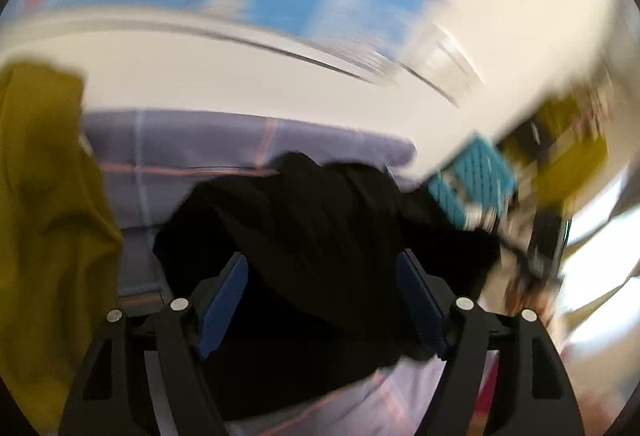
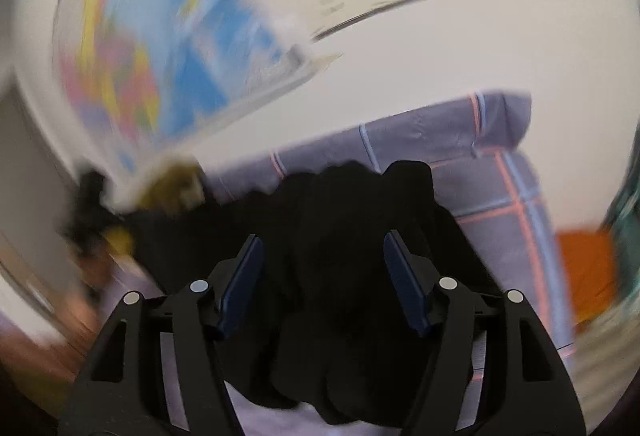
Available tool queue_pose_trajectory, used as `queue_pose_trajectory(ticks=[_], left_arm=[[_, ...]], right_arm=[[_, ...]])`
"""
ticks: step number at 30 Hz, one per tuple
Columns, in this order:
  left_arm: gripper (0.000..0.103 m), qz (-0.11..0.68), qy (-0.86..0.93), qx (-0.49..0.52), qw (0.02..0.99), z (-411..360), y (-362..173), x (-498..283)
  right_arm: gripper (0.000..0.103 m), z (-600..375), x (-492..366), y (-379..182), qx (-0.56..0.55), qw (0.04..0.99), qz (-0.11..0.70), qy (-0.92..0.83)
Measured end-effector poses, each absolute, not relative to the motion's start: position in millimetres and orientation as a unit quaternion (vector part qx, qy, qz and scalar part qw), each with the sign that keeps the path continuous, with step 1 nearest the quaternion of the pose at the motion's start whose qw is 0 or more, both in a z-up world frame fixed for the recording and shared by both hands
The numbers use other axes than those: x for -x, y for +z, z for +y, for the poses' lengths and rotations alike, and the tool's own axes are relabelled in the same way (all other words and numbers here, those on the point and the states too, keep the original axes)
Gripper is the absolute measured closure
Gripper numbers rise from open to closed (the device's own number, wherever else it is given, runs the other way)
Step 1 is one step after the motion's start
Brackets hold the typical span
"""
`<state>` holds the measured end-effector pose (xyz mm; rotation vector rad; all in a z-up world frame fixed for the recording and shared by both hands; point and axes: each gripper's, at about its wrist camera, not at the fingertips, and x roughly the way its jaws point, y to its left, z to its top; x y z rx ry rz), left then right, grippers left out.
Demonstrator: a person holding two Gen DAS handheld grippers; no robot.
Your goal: Fold large clothes
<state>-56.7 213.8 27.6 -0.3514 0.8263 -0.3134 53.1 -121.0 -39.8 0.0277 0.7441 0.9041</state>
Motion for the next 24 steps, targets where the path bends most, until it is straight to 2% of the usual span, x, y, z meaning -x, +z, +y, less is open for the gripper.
queue_pose_trajectory(ticks=[3, 5, 7, 8, 10, 11, 12, 14, 15, 16, 17, 19, 21, 23, 24], left_arm=[[0.022, 0.379, -0.175, 0.071, 0.906, 175.4, 22.8, 82.9], [0.022, 0.388, -0.200, 0.041, 0.899, 153.0, 12.1, 90.1], [0.022, 0.404, -0.205, 0.018, 0.891, 133.7, -1.4, 90.3], [0.022, 0.419, -0.194, 0.005, 0.887, 124.7, -8.8, 84.9], [0.022, 0.436, -0.163, -0.023, 0.885, 113.6, -19.8, 73.2], [0.026, 0.438, -0.153, -0.027, 0.886, 110.7, -21.4, 69.4], [0.044, 0.441, -0.141, -0.023, 0.886, 110.6, -22.1, 62.6], [0.066, 0.449, -0.128, 0.011, 0.884, 118.3, -19.3, 40.8], [0.075, 0.450, -0.123, 0.029, 0.884, 122.8, -15.8, 30.1], [0.077, 0.450, -0.109, 0.038, 0.885, 126.4, -12.3, 20.7], [0.079, 0.451, -0.097, 0.042, 0.886, 131.0, -10.6, 13.7], [0.075, 0.459, -0.073, 0.080, 0.882, 143.6, -12.0, -4.3], [0.053, 0.480, -0.051, 0.104, 0.870, 158.9, -18.6, -17.4], [0.051, 0.488, -0.052, 0.109, 0.865, 165.5, -27.3, -24.2], [0.050, 0.490, -0.050, 0.107, 0.864, 167.6, -30.1, -24.0]], right_arm=[[0.028, -91.5, -57.0, -53.0, 0.056, 0.833, 0.368, 0.408], [0.030, -77.7, -63.7, -67.4, 0.081, 0.824, 0.386, 0.408], [0.046, -68.2, -69.0, -80.8, 0.099, 0.815, 0.401, 0.406], [0.066, -64.8, -70.7, -85.6, 0.109, 0.814, 0.407, 0.401], [0.085, -67.2, -71.0, -81.8, 0.096, 0.815, 0.399, 0.409], [0.096, -75.8, -71.5, -73.1, 0.074, 0.820, 0.391, 0.411], [0.097, -89.8, -72.0, -59.6, 0.043, 0.831, 0.374, 0.411], [0.097, -119.8, -75.2, -33.9, -0.017, 0.851, 0.338, 0.403], [0.097, -138.2, -77.5, -21.8, -0.046, 0.865, 0.313, 0.390], [0.097, -151.2, -82.0, -16.9, -0.069, 0.874, 0.301, 0.375], [0.097, -163.0, -89.7, -18.0, -0.093, 0.878, 0.301, 0.361], [0.097, -166.3, -107.9, -38.3, -0.115, 0.866, 0.340, 0.349], [0.095, -148.5, -122.8, -74.4, -0.079, 0.853, 0.401, 0.324], [0.089, -140.6, -125.9, -95.3, -0.071, 0.840, 0.430, 0.323], [0.082, -138.6, -124.8, -101.0, -0.068, 0.838, 0.434, 0.323]])
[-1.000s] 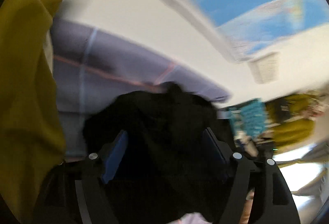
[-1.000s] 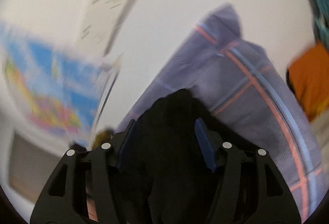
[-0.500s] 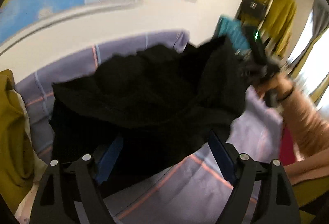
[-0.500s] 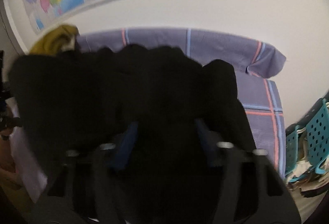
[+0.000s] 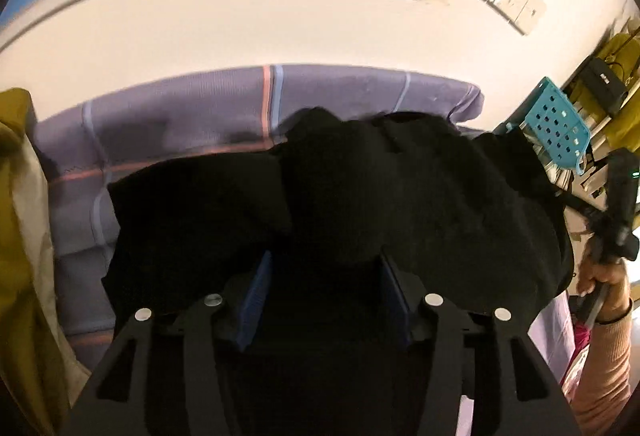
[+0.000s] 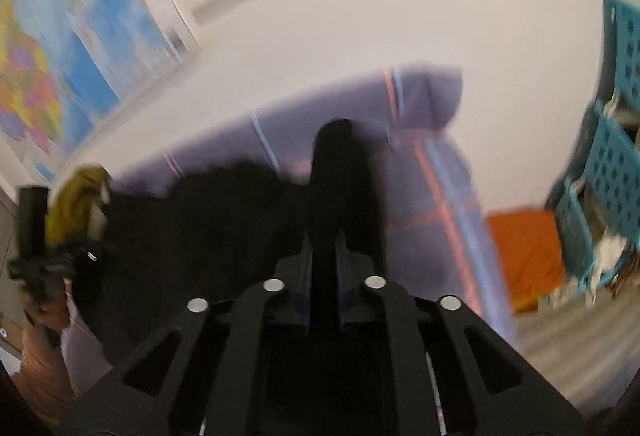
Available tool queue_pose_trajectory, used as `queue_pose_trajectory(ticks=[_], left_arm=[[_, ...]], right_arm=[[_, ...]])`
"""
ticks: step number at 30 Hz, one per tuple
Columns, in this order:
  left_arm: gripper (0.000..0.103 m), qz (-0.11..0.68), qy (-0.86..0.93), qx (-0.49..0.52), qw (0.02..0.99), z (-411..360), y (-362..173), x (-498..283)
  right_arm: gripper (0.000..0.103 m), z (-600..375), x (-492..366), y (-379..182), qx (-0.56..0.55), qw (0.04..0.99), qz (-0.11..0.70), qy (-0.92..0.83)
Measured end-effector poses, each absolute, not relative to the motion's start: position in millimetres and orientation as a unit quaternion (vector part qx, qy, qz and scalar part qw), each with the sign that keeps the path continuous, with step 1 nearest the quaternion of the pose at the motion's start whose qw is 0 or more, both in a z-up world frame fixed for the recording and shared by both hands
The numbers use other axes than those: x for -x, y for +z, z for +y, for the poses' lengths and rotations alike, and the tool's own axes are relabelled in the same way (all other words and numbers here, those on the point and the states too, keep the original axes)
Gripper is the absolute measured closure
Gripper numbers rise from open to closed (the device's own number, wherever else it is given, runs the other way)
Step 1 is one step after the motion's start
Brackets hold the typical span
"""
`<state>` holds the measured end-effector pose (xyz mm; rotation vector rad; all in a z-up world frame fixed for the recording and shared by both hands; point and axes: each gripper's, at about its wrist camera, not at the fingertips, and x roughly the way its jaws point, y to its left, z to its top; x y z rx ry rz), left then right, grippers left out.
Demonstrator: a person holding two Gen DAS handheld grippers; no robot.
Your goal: Fold large clothes
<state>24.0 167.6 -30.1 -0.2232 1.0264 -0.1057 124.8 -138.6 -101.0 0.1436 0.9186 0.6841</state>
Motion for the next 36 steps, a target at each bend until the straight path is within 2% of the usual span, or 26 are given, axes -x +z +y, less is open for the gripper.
queue_pose_trajectory(ticks=[1, 2, 3, 4, 5, 7, 8, 9, 11, 12, 16, 18, 19, 20, 21, 22, 23, 24, 25, 27, 29, 31, 34, 36], left_arm=[[0.049, 0.487, -0.051, 0.103, 0.866, 167.8, -29.5, -20.6], [0.044, 0.479, -0.050, 0.096, 0.871, 168.6, -26.0, -12.2], [0.043, 0.469, -0.048, 0.092, 0.877, 169.8, -21.6, -4.4], [0.043, 0.456, -0.053, 0.089, 0.884, 171.9, -14.9, 7.9], [0.038, 0.448, -0.055, 0.087, 0.888, 174.3, -12.4, 15.0], [0.033, 0.427, -0.032, 0.069, 0.901, 181.8, -2.1, 40.6], [0.030, 0.420, -0.024, 0.058, 0.905, 183.2, 0.8, 49.4], [0.027, 0.415, -0.016, 0.051, 0.908, 187.0, 1.9, 60.6], [0.025, 0.416, -0.006, 0.044, 0.908, 192.5, -3.6, 82.3], [0.023, 0.420, -0.006, 0.041, 0.906, 194.0, -5.8, 89.0], [0.017, 0.437, -0.007, 0.041, 0.899, 198.0, -26.4, 109.5], [0.015, 0.430, -0.010, 0.045, 0.901, 196.6, -30.1, 110.4], [0.015, 0.426, -0.015, 0.047, 0.903, 193.5, -32.4, 107.3], [0.021, 0.423, -0.017, 0.046, 0.905, 190.2, -34.0, 104.9], [0.035, 0.423, -0.016, 0.042, 0.905, 186.0, -35.6, 103.0], [0.042, 0.424, -0.005, 0.030, 0.905, 181.1, -37.7, 99.8], [0.057, 0.428, 0.009, 0.020, 0.903, 179.3, -40.2, 96.0], [0.067, 0.433, 0.011, 0.024, 0.901, 178.2, -41.8, 94.3], [0.071, 0.434, 0.016, 0.032, 0.900, 182.8, -39.7, 93.8], [0.088, 0.434, 0.022, 0.044, 0.900, 190.8, -32.5, 93.4], [0.098, 0.439, 0.038, 0.048, 0.896, 196.2, -27.7, 92.6], [0.098, 0.446, 0.022, 0.058, 0.893, 199.4, -30.4, 97.3], [0.095, 0.453, 0.012, 0.047, 0.890, 196.0, -37.2, 102.7], [0.088, 0.455, 0.015, 0.044, 0.889, 195.7, -36.6, 103.5]], right_arm=[[0.078, -140.1, -121.9, -100.0, -0.073, 0.841, 0.428, 0.324], [0.067, -146.2, -117.1, -95.5, -0.089, 0.841, 0.415, 0.336], [0.058, -152.7, -111.4, -89.7, -0.102, 0.841, 0.403, 0.345], [0.037, -156.0, -103.9, -83.9, -0.104, 0.847, 0.390, 0.347], [0.029, -162.2, -96.9, -78.9, -0.100, 0.850, 0.378, 0.352], [0.027, -175.7, -77.0, -75.4, -0.090, 0.854, 0.362, 0.363], [0.021, -182.0, -67.9, -76.7, -0.089, 0.852, 0.361, 0.370], [0.019, -188.3, -61.0, -81.7, -0.088, 0.848, 0.363, 0.375], [0.018, -195.5, -48.7, -89.4, -0.085, 0.841, 0.366, 0.389], [0.014, -197.2, -42.8, -95.3, -0.079, 0.839, 0.371, 0.391], [0.012, -182.2, -28.8, -111.9, -0.029, 0.841, 0.378, 0.387], [0.014, -174.2, -33.6, -116.1, -0.027, 0.846, 0.366, 0.386], [0.028, -171.4, -37.5, -116.9, -0.034, 0.842, 0.368, 0.394], [0.052, -169.5, -41.6, -115.8, -0.046, 0.837, 0.371, 0.399], [0.074, -169.9, -43.2, -113.7, -0.053, 0.834, 0.373, 0.403], [0.077, -170.4, -42.6, -107.2, -0.049, 0.836, 0.369, 0.403], [0.083, -175.0, -40.2, -95.8, -0.049, 0.843, 0.356, 0.400], [0.086, -183.1, -38.4, -82.5, -0.056, 0.848, 0.344, 0.398], [0.086, -190.9, -35.2, -73.9, -0.060, 0.854, 0.337, 0.393], [0.090, -206.8, -27.6, -51.0, -0.066, 0.864, 0.318, 0.384], [0.096, -219.9, -16.0, -31.3, -0.045, 0.882, 0.292, 0.367], [0.095, -227.7, -27.3, -49.1, -0.047, 0.881, 0.327, 0.338], [0.096, -220.6, -48.8, -103.5, -0.029, 0.859, 0.420, 0.291], [0.089, -220.2, -45.6, -102.1, -0.040, 0.862, 0.415, 0.288]])
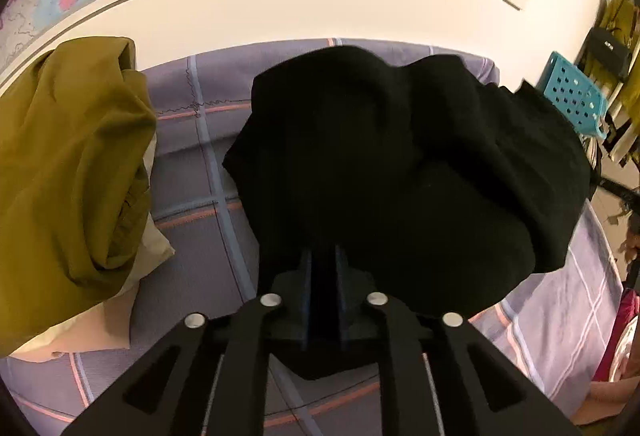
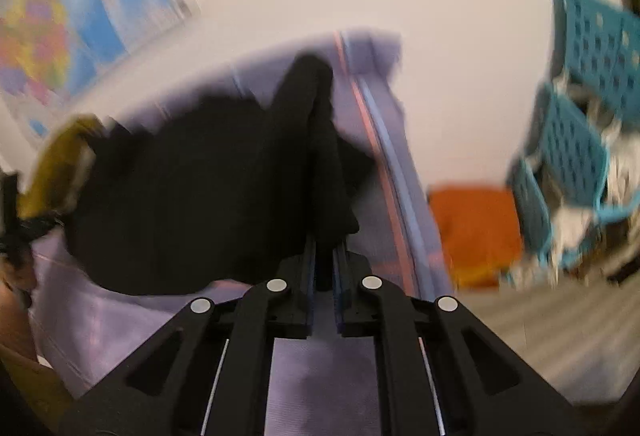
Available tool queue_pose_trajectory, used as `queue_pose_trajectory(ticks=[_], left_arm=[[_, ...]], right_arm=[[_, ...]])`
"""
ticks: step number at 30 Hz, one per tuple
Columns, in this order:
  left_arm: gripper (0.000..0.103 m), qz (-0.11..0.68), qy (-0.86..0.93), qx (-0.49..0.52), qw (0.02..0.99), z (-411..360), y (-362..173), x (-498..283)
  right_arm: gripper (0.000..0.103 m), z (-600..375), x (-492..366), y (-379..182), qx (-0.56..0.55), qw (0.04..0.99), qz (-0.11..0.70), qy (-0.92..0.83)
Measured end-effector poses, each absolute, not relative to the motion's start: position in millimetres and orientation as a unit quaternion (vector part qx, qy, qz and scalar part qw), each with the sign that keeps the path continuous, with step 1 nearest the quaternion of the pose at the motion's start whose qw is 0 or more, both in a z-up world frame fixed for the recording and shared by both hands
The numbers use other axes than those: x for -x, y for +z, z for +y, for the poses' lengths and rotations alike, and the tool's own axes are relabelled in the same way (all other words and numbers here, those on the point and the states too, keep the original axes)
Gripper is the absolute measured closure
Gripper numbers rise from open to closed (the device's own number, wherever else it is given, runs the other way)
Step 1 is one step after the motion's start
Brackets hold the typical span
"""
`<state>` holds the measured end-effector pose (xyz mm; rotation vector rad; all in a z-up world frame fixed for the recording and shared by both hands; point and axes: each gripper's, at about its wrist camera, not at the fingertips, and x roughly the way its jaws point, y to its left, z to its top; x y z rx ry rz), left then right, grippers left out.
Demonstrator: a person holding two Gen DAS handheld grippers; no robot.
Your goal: Fold large clothes
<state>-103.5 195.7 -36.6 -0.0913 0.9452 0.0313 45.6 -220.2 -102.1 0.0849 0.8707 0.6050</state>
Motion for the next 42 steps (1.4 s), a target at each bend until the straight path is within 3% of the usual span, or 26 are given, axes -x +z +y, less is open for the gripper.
queue_pose_trajectory(ticks=[1, 2, 3, 5, 8, 12, 14, 19, 20, 21, 23, 27, 30, 31, 32, 33, 36, 38, 40, 41, 42], left_arm=[[0.086, 0.450, 0.013, 0.047, 0.892, 196.4, -32.0, 106.6], [0.075, 0.443, 0.007, 0.049, 0.895, 195.9, -27.7, 109.2], [0.060, 0.437, -0.006, 0.052, 0.898, 194.3, -21.9, 112.7], [0.050, 0.422, -0.021, 0.049, 0.905, 187.8, -12.6, 119.7], [0.041, 0.416, -0.045, 0.017, 0.908, 169.3, -7.6, 121.4], [0.041, 0.456, -0.048, 0.007, 0.889, 153.6, -30.0, 97.7], [0.043, 0.462, -0.047, 0.016, 0.886, 155.3, -38.0, 91.6], [0.073, 0.449, -0.039, 0.030, 0.892, 168.5, -38.0, 95.7], [0.083, 0.448, -0.034, 0.033, 0.893, 172.3, -39.3, 96.7], [0.089, 0.448, -0.030, 0.042, 0.893, 176.9, -39.3, 97.8], [0.098, 0.444, -0.033, 0.077, 0.892, 191.3, -35.0, 101.2], [0.102, 0.418, 0.012, 0.087, 0.904, 215.1, -18.1, 114.0], [0.101, 0.406, -0.013, 0.109, 0.907, 228.6, -8.8, 123.6], [0.100, 0.399, -0.022, 0.100, 0.911, 225.8, -5.7, 126.5], [0.090, 0.396, -0.025, 0.089, 0.913, 221.6, -3.7, 128.0], [0.069, 0.395, -0.030, 0.083, 0.915, 215.9, -1.4, 128.0], [0.054, 0.385, -0.063, 0.064, 0.918, 195.1, 1.7, 123.6], [0.051, 0.389, -0.061, 0.047, 0.918, 183.2, 0.8, 114.0], [0.048, 0.398, -0.065, 0.037, 0.914, 176.0, -3.4, 97.7], [0.048, 0.406, -0.063, 0.038, 0.911, 173.8, -7.8, 87.0], [0.048, 0.414, -0.054, 0.034, 0.908, 172.2, -13.1, 76.1]], right_arm=[[0.088, -222.0, -42.0, -93.8, -0.044, 0.868, 0.402, 0.288], [0.081, -223.8, -34.7, -78.6, -0.041, 0.882, 0.379, 0.278], [0.063, -223.9, -24.8, -61.5, -0.036, 0.897, 0.347, 0.270], [0.052, -214.5, -8.5, -37.3, -0.032, 0.905, 0.305, 0.296], [0.051, -168.9, 12.8, -16.4, -0.005, 0.874, 0.283, 0.394], [0.052, -78.4, 29.0, -21.2, 0.039, 0.804, 0.303, 0.511], [0.053, -36.1, 34.9, -28.6, 0.071, 0.782, 0.312, 0.535], [0.050, 51.3, 28.0, -64.8, 0.141, 0.752, 0.361, 0.534], [0.063, 59.0, 20.6, -71.3, 0.135, 0.751, 0.372, 0.529], [0.083, 63.1, 12.6, -73.9, 0.125, 0.750, 0.381, 0.527], [0.099, 58.7, 0.4, -64.3, 0.083, 0.747, 0.385, 0.536], [0.099, 32.9, -9.5, -16.1, -0.040, 0.743, 0.321, 0.585], [0.099, 47.9, -30.1, -39.1, -0.026, 0.736, 0.382, 0.559], [0.098, 54.1, -31.3, -48.9, -0.002, 0.740, 0.394, 0.546], [0.096, 60.7, -31.4, -60.3, 0.034, 0.755, 0.398, 0.520], [0.094, 64.1, -31.6, -70.0, 0.041, 0.757, 0.407, 0.509], [0.085, 56.4, -26.7, -72.2, 0.021, 0.744, 0.419, 0.519], [0.075, 53.4, -16.0, -56.4, 0.027, 0.756, 0.391, 0.525], [0.056, 53.6, -10.8, -45.3, 0.036, 0.770, 0.363, 0.523], [0.051, 54.5, -8.3, -43.9, 0.040, 0.774, 0.355, 0.524], [0.052, 59.4, -8.6, -43.4, 0.042, 0.773, 0.355, 0.525]])
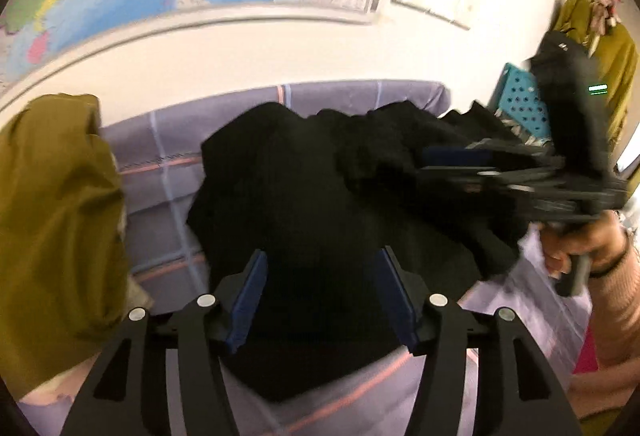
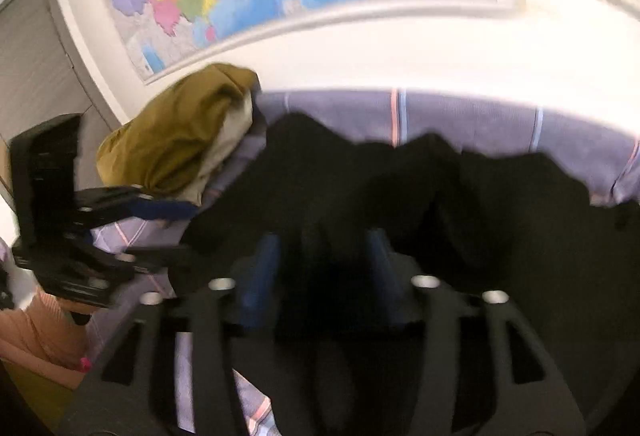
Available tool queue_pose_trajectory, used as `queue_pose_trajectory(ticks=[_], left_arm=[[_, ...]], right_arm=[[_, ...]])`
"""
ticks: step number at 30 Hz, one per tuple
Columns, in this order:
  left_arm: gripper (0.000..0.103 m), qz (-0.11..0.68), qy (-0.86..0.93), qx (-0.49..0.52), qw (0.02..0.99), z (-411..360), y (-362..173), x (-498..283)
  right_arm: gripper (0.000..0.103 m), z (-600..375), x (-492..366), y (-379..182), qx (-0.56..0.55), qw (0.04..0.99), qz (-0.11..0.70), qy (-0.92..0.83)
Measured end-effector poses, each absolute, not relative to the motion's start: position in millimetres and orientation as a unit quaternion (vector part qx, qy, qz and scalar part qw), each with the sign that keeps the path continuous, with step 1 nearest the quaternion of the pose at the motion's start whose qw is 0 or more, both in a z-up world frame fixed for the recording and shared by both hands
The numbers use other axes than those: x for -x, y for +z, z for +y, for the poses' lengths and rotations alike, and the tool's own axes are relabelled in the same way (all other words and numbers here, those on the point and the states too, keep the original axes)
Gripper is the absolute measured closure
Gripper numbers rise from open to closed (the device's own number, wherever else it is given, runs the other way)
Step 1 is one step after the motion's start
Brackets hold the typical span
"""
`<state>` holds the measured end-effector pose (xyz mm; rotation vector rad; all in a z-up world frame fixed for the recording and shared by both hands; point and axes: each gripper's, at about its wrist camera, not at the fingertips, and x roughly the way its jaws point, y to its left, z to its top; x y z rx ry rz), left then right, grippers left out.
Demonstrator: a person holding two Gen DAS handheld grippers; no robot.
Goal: Fold large clothes
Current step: 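Fold the jacket bundle over with the left gripper and release it on the bed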
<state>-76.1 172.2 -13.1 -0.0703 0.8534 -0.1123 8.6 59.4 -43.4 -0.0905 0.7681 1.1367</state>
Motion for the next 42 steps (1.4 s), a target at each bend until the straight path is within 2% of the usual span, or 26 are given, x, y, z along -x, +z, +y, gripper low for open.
queue_pose_trajectory(ticks=[1, 3, 4, 5, 7, 10, 11, 12, 13, 14, 17, 20, 23, 26, 28, 31, 33, 35, 36, 38, 42], left_arm=[[0.048, 0.421, -0.043, 0.032, 0.905, 172.3, -18.5, 66.7], [0.064, 0.441, -0.033, 0.049, 0.895, 181.0, -32.4, 58.9], [0.069, 0.444, -0.028, 0.059, 0.894, 184.8, -36.1, 54.5], [0.077, 0.444, -0.019, 0.063, 0.894, 188.6, -38.7, 53.1], [0.081, 0.442, -0.008, 0.077, 0.894, 196.8, -40.5, 52.4], [0.074, 0.449, 0.006, 0.076, 0.890, 202.5, -41.6, 58.4], [0.071, 0.447, 0.012, 0.069, 0.892, 201.4, -39.5, 61.2], [0.065, 0.443, 0.015, 0.064, 0.894, 200.4, -36.2, 63.9], [0.064, 0.437, 0.016, 0.061, 0.897, 198.3, -31.1, 68.1], [0.062, 0.430, 0.012, 0.059, 0.901, 195.6, -26.3, 70.6], [0.051, 0.402, -0.007, 0.048, 0.914, 184.3, -8.0, 77.4], [0.044, 0.393, -0.034, 0.040, 0.918, 169.2, 0.8, 69.5], [0.044, 0.403, -0.044, 0.031, 0.914, 153.1, -4.0, 50.6], [0.044, 0.429, -0.038, 0.020, 0.902, 141.7, -21.5, 26.5], [0.044, 0.455, -0.023, 0.019, 0.890, 144.0, -36.2, 11.0], [0.045, 0.466, -0.018, 0.046, 0.884, 151.9, -42.4, 7.0], [0.043, 0.444, -0.017, 0.044, 0.895, 154.1, -31.7, 22.4], [0.036, 0.430, -0.020, 0.051, 0.901, 159.9, -22.3, 42.0], [0.036, 0.420, -0.017, 0.051, 0.906, 162.9, -17.7, 54.8], [0.034, 0.412, -0.002, 0.039, 0.910, 164.4, -14.9, 72.7], [0.033, 0.409, 0.032, 0.017, 0.912, 162.9, -14.5, 99.4]], right_arm=[[0.056, 61.4, -13.6, -47.1, 0.042, 0.767, 0.364, 0.527], [0.082, 72.6, -22.5, -61.2, 0.046, 0.758, 0.388, 0.522], [0.089, 72.1, -26.5, -66.5, 0.049, 0.759, 0.394, 0.517], [0.093, 75.1, -31.8, -73.7, 0.047, 0.762, 0.398, 0.509], [0.093, 81.6, -42.0, -85.8, 0.029, 0.753, 0.417, 0.508], [0.090, 83.3, -47.0, -89.6, 0.028, 0.744, 0.427, 0.513], [0.082, 75.2, -44.9, -82.6, 0.014, 0.739, 0.421, 0.526], [0.069, 62.5, -39.9, -71.5, 0.010, 0.747, 0.398, 0.533], [0.062, 51.2, -35.3, -63.5, 0.012, 0.762, 0.378, 0.526], [0.050, 33.5, -30.5, -53.7, 0.013, 0.779, 0.354, 0.518], [0.051, -12.4, -37.8, -41.5, 0.025, 0.817, 0.335, 0.469], [0.049, -37.9, -59.8, -52.2, 0.039, 0.838, 0.361, 0.407], [0.050, -42.3, -80.6, -77.8, 0.052, 0.836, 0.396, 0.376], [0.076, -35.1, -96.0, -96.7, 0.064, 0.839, 0.403, 0.361], [0.078, -33.0, -105.5, -102.1, 0.050, 0.836, 0.413, 0.358], [0.071, -47.1, -104.4, -91.2, -0.001, 0.831, 0.409, 0.377], [0.056, -69.3, -87.8, -77.4, -0.029, 0.835, 0.384, 0.394], [0.046, -92.7, -72.8, -66.8, -0.058, 0.832, 0.367, 0.413], [0.042, -109.9, -61.8, -62.8, -0.076, 0.828, 0.357, 0.426], [0.038, -130.0, -48.1, -62.9, -0.084, 0.830, 0.351, 0.425], [0.037, -153.4, -21.5, -70.0, -0.074, 0.839, 0.349, 0.410]])
